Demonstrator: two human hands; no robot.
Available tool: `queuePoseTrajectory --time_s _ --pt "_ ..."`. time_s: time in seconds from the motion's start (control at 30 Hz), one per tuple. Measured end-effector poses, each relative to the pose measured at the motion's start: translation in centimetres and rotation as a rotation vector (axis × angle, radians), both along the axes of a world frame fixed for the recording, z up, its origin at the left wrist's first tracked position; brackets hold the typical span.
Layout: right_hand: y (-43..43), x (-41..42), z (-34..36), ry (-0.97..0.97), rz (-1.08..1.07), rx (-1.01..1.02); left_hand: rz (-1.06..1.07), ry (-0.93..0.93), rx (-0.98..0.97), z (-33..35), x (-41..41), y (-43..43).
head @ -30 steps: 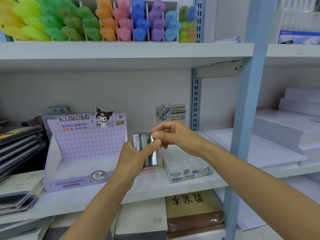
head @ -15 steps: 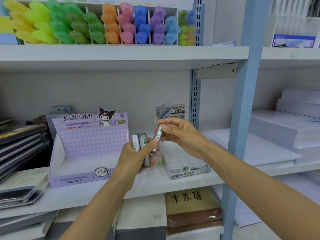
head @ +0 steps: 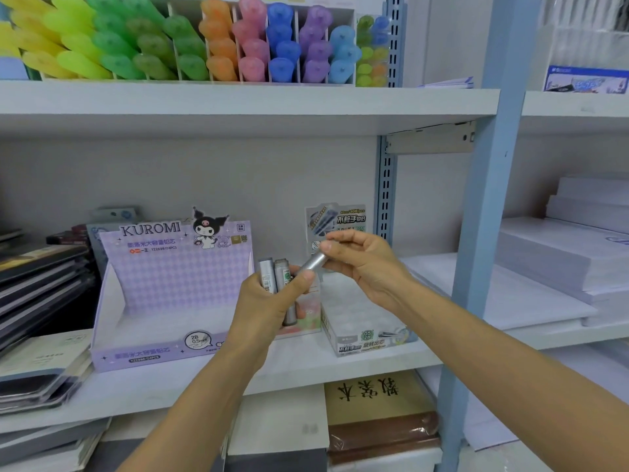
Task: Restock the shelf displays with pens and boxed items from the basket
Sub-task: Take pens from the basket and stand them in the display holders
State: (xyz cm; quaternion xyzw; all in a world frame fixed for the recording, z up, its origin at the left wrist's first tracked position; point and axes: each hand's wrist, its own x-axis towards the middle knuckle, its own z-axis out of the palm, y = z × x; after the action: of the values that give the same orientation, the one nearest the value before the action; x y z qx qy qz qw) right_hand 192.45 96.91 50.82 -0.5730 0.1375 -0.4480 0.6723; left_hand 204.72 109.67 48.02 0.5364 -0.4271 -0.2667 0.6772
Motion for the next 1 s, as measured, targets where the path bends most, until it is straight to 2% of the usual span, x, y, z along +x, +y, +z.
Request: queuePoseTrajectory --time_s 0.13,0.23,0.37,0.47,0.6,0.83,1.0 --pt "-2.0 -0.9 1.1 -0.002 -0.213 -0.152 -0.005 0.030 0.078 0.1 0.7 -0.1" --pt "-3.7 -1.0 0.6 0.148 -0.382 -0.296 0.001 0.031 0.133 0.0 1.0 -0.1" --pt "-5.0 0.6 -1.1 0.317 -0.475 -0.460 -0.072 0.062 0.141 0.1 1.1 -0.3" --pt "-5.8 1.9 -1.8 0.342 -0.484 -0.515 -0.092 0.064 0.155 0.1 1.4 -0.4" --pt "-6.2 2.6 -2.4 0.469 -0.439 -0.570 -0.117 0.067 0.142 0.1 1.6 -0.1" --pt "-6.6 2.7 -2.2 0.514 -0.321 -0.654 -0.136 0.079 0.149 0.2 1.8 -0.2" --pt "-7.0 3.1 -2.7 0.575 -0.402 -0.814 -0.145 0.063 0.115 0.0 2.1 -0.2"
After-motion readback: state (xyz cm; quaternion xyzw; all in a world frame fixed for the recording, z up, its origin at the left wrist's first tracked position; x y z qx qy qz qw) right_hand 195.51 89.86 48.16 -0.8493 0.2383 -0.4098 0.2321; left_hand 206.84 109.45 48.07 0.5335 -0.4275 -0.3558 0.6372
